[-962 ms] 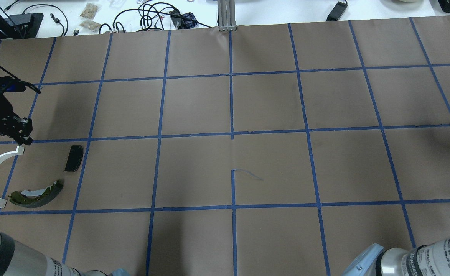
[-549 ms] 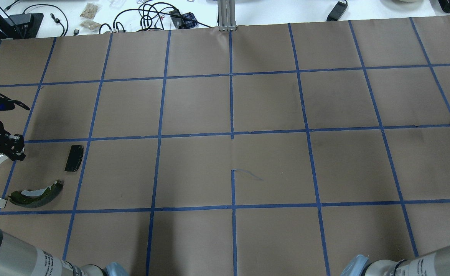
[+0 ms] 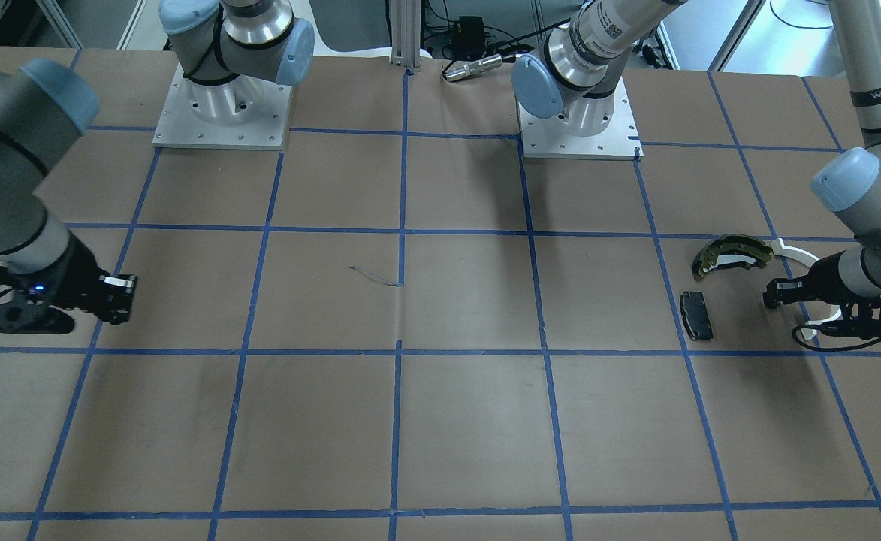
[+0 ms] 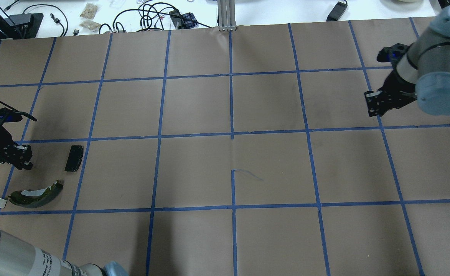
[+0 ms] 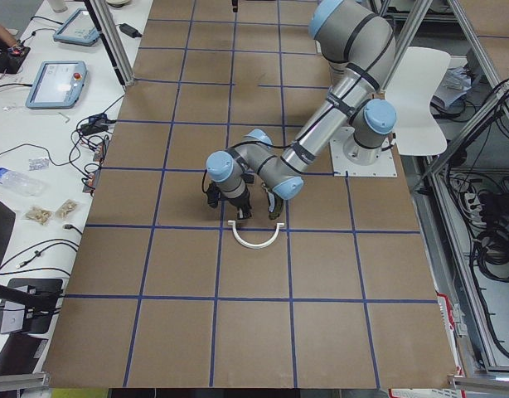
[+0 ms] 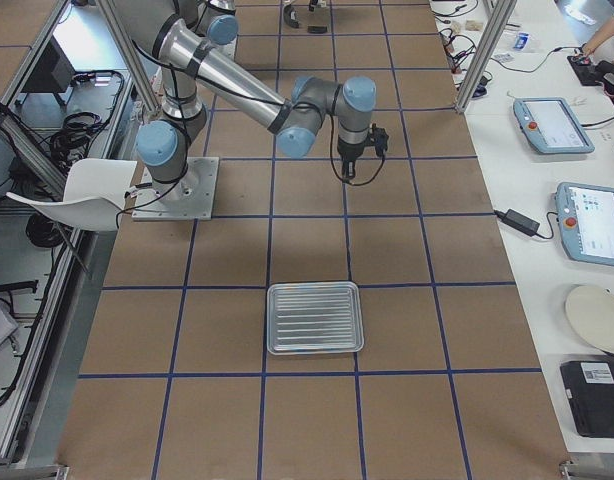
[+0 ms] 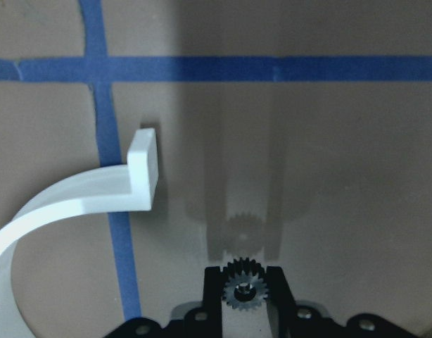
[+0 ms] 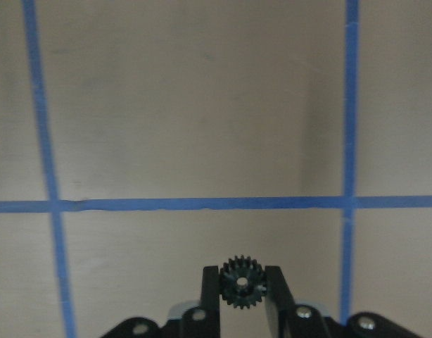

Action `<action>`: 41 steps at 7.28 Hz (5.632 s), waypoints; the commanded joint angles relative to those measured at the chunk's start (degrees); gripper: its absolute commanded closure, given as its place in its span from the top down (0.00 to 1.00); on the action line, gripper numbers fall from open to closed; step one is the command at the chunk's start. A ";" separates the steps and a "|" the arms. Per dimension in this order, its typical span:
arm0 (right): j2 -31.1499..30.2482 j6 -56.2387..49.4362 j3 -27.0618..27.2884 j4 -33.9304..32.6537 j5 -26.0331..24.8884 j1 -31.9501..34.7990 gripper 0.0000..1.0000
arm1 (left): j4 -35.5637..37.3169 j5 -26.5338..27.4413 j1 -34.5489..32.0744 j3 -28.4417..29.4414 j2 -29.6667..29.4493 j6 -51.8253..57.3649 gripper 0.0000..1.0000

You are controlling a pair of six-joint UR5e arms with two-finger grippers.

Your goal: Place bearing gear from tray to pile

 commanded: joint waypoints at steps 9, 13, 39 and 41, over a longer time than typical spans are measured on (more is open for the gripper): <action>12.04 33.00 -6.42 -10.60 3.45 39.13 1.00 | -11.47 -5.85 -20.92 6.71 10.05 -17.24 1.00; 7.15 14.62 -10.29 -0.01 2.30 24.34 1.00 | -10.69 -10.35 -36.37 6.27 8.92 -36.38 1.00; -9.31 4.70 -20.14 31.15 2.57 10.39 1.00 | -22.16 -14.15 -36.05 17.16 2.32 -36.51 0.00; -9.31 4.70 -20.14 31.41 2.57 10.30 1.00 | -21.76 -5.89 -25.23 16.30 2.06 -23.41 0.00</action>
